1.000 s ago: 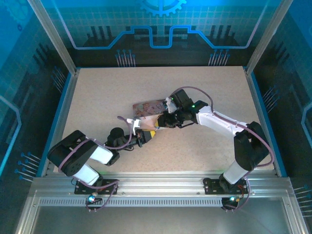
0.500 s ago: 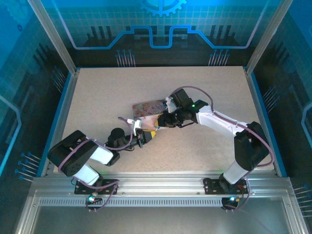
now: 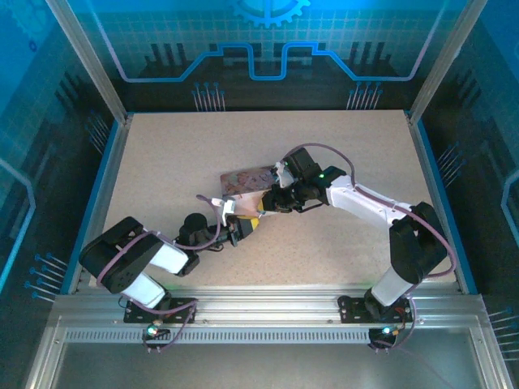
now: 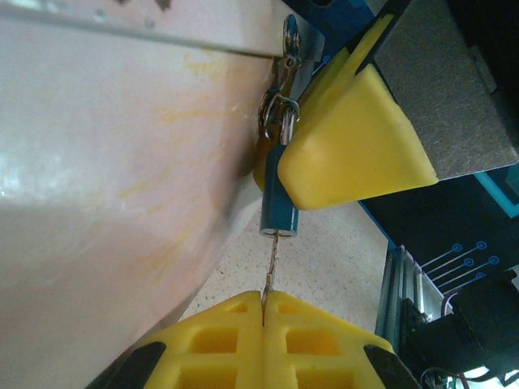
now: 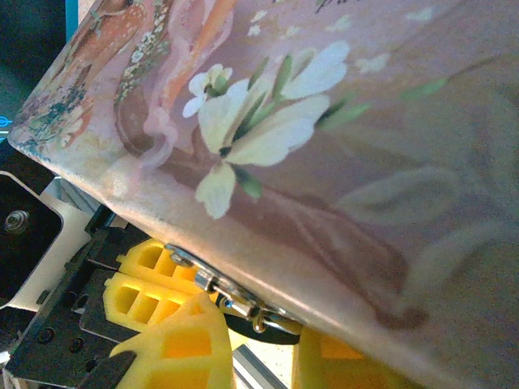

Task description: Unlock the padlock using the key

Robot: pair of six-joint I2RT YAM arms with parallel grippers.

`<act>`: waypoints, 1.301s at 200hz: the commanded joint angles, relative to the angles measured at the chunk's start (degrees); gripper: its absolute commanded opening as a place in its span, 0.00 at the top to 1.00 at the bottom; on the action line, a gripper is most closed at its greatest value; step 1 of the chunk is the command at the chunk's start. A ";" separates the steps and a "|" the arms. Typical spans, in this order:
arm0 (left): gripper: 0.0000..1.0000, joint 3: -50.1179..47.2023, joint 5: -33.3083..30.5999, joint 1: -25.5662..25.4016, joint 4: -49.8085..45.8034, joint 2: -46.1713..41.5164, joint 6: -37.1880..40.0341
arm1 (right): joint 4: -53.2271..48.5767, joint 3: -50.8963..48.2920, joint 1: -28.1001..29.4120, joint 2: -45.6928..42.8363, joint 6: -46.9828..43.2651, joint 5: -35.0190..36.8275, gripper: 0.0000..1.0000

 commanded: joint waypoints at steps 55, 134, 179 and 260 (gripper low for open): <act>1.00 -1.44 -0.05 -0.65 4.59 0.58 0.80 | 0.81 1.93 0.35 -1.17 -1.68 -5.14 1.00; 1.00 -2.59 -1.34 -0.71 2.46 0.03 -0.02 | 1.60 1.15 0.37 -1.78 -1.21 -4.35 1.00; 1.00 -1.97 -2.06 -0.71 1.17 -1.22 -0.26 | 1.77 1.05 0.36 -1.78 -1.29 -4.81 1.00; 1.00 -1.33 -2.77 -0.60 0.51 -2.65 -0.26 | 1.71 0.85 0.30 -1.72 -1.55 -5.14 1.00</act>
